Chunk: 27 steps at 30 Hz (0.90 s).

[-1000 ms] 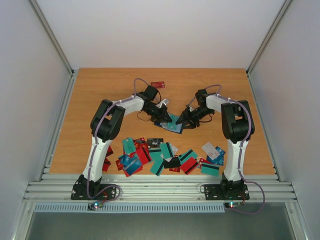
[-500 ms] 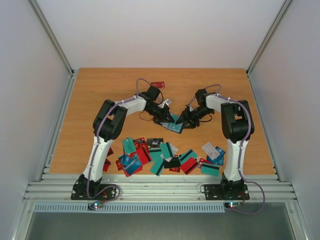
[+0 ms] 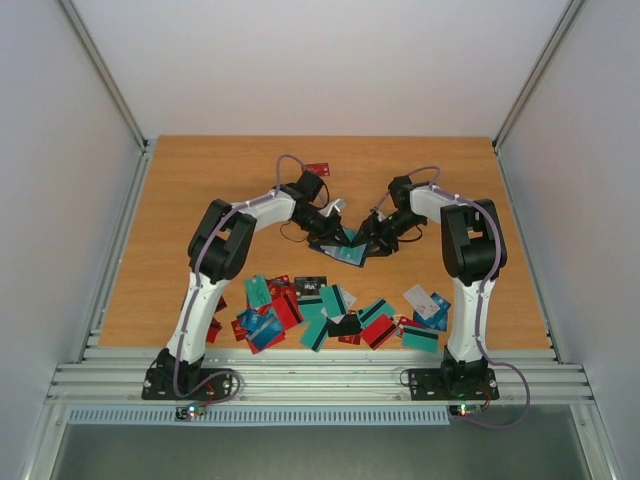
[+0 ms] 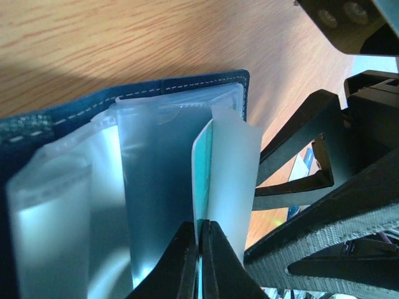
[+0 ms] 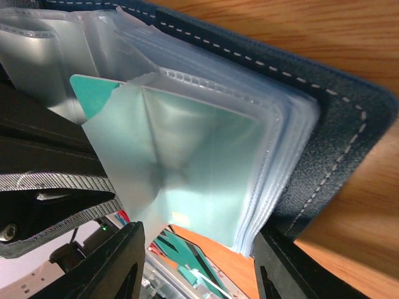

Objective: Put the credit cards into the card holder

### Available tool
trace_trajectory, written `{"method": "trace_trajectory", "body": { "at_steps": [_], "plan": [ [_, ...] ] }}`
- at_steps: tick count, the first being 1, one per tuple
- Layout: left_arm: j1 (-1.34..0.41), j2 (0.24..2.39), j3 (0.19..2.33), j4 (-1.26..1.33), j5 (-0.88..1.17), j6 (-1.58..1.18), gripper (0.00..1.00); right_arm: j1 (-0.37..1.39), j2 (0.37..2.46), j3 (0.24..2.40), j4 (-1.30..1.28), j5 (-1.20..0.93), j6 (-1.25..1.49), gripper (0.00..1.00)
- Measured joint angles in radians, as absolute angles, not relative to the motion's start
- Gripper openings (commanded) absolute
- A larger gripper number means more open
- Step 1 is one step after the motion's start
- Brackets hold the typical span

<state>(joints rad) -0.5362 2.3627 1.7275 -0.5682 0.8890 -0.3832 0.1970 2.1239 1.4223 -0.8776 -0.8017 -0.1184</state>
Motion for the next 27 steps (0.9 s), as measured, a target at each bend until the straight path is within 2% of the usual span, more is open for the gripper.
{"method": "trace_trajectory", "body": {
  "at_steps": [15,24,27],
  "plan": [
    [-0.546,2.350,1.736,-0.601,0.870,-0.396,0.48,0.169,2.108,1.436,-0.873,-0.778,-0.141,0.57],
    [-0.564,2.334,1.774,-0.693,0.794,-0.391,0.59,0.160,2.098,1.436,-0.852,-0.745,-0.141,0.57],
    [-0.567,2.326,1.785,-0.732,0.756,-0.389,0.68,0.160,2.078,1.429,-0.841,-0.746,-0.136,0.58]
  ]
}}
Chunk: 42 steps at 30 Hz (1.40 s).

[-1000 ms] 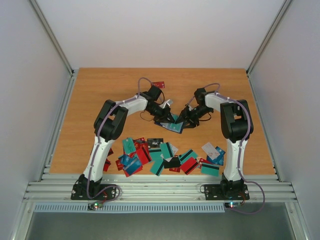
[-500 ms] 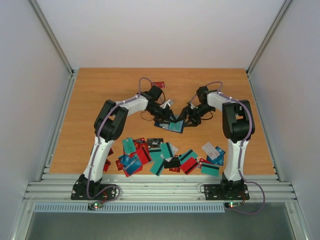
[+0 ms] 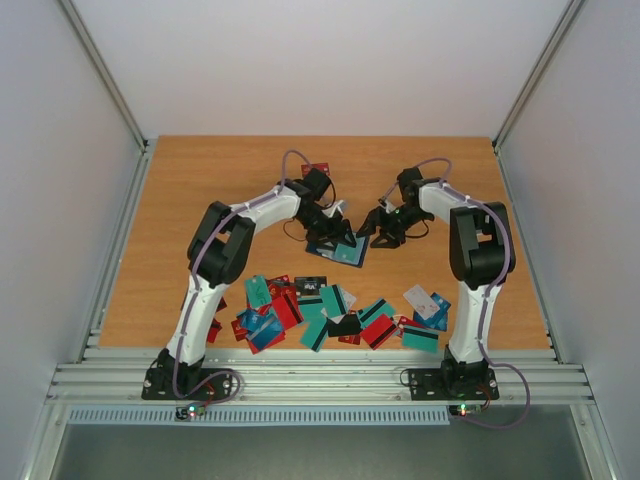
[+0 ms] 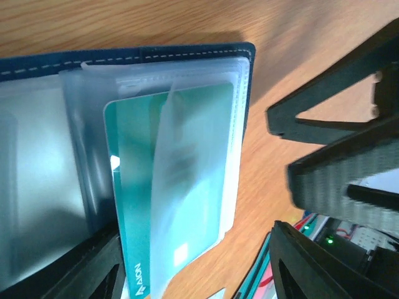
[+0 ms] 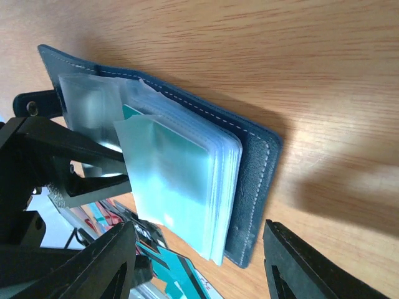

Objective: Put the credit cards into the card holder

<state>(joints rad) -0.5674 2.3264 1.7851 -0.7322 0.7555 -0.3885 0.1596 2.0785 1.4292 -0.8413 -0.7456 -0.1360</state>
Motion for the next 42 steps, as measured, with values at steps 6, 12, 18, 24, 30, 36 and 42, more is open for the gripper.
{"method": "trace_trajectory", "body": {
  "at_steps": [6,12,18,24,30,36,42],
  "plan": [
    [-0.571,2.306,1.806,-0.822,0.681,-0.365,0.71,0.160,2.027,1.385,-0.795,-0.768,-0.109,0.58],
    [-0.571,2.288,1.825,-0.924,0.591,-0.295,0.77,0.160,1.967,1.325,-0.740,-0.810,-0.064,0.58],
    [-0.571,2.245,1.816,-0.966,0.542,-0.219,0.82,0.160,1.936,1.285,-0.696,-0.839,-0.023,0.58],
    [-0.571,2.162,1.748,-0.948,0.512,-0.187,0.56,0.160,1.916,1.244,-0.629,-0.868,0.035,0.58],
    [-0.571,2.148,1.708,-0.888,0.558,-0.175,0.46,0.164,1.905,1.169,-0.495,-0.921,0.144,0.58],
    [-0.571,2.173,1.707,-0.871,0.550,-0.171,0.44,0.170,1.905,1.147,-0.380,-0.961,0.234,0.59],
    [-0.571,2.205,1.707,-0.871,0.509,-0.166,0.40,0.170,1.905,1.145,-0.340,-0.974,0.265,0.58]
  ]
}}
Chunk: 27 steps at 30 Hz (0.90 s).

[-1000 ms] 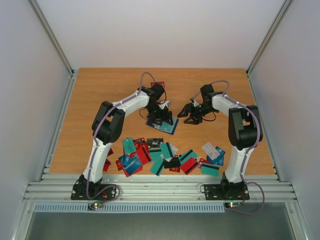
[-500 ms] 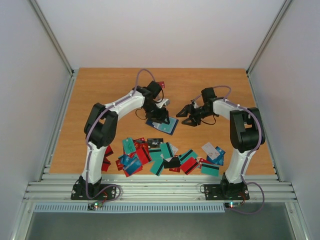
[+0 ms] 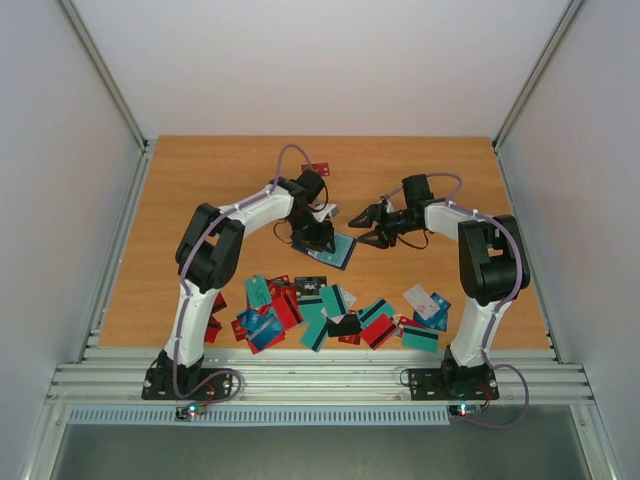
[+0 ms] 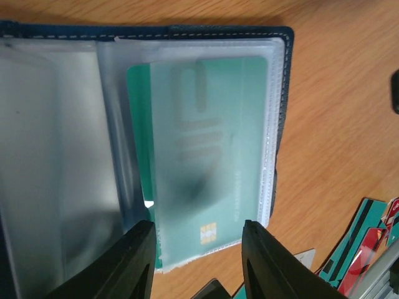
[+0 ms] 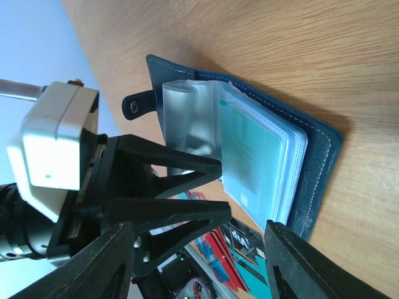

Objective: Put the credit cards into the card holder

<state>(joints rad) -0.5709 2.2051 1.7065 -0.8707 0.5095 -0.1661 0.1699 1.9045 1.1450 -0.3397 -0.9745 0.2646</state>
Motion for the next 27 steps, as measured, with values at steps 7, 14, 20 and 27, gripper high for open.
{"method": "trace_trajectory", "body": {
  "at_steps": [7,14,20,27],
  "plan": [
    [-0.571,2.228,1.707,-0.863,0.512,-0.167,0.35,0.170,1.910,1.145,-0.337,-0.983,0.269,0.59],
    [-0.571,2.230,1.707,-0.856,0.519,-0.171,0.20,0.170,1.924,1.145,-0.343,-0.985,0.269,0.59],
    [-0.574,2.240,1.707,-0.847,0.531,-0.173,0.13,0.170,1.924,1.145,-0.342,-0.986,0.268,0.59],
    [-0.578,2.253,1.707,-0.838,0.530,-0.174,0.01,0.172,1.924,1.145,-0.323,-1.007,0.269,0.59]
  ]
}}
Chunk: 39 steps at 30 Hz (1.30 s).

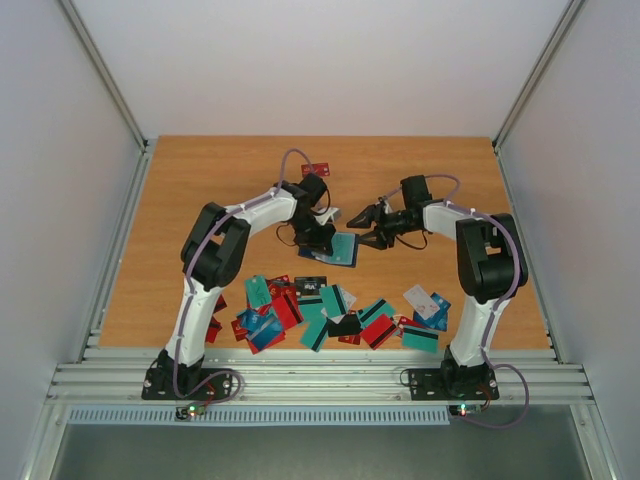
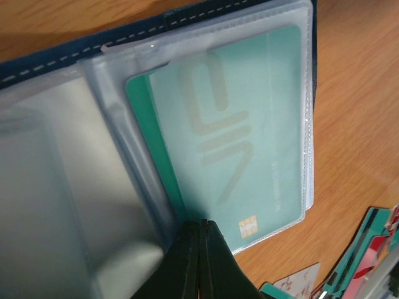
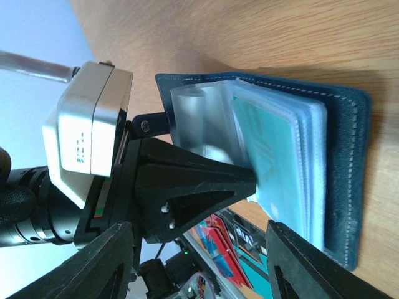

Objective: Put the credit cards into the card holder

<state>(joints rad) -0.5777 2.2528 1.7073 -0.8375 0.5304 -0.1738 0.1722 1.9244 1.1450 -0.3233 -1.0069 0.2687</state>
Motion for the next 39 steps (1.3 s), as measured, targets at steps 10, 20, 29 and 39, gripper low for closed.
{"method": "trace_trajectory", "body": {
  "at_steps": [10,20,29,39],
  "plan": [
    [-0.561,2.255,1.672,-0.788,0.586,-0.212,0.00,0.197,1.965,1.145,-0.342,-1.018,0.241,0.60],
    [-0.535,2.244,1.613,-0.714,0.668,-0.256,0.00,0.209,2.028,1.161,-0.386,-1.011,0.189,0.59],
    [-0.532,2.244,1.608,-0.706,0.680,-0.258,0.00,0.214,2.030,1.175,-0.395,-1.011,0.173,0.60],
    [-0.531,2.244,1.606,-0.698,0.690,-0.280,0.00,0.237,2.030,1.195,-0.413,-1.011,0.151,0.60]
  ]
}}
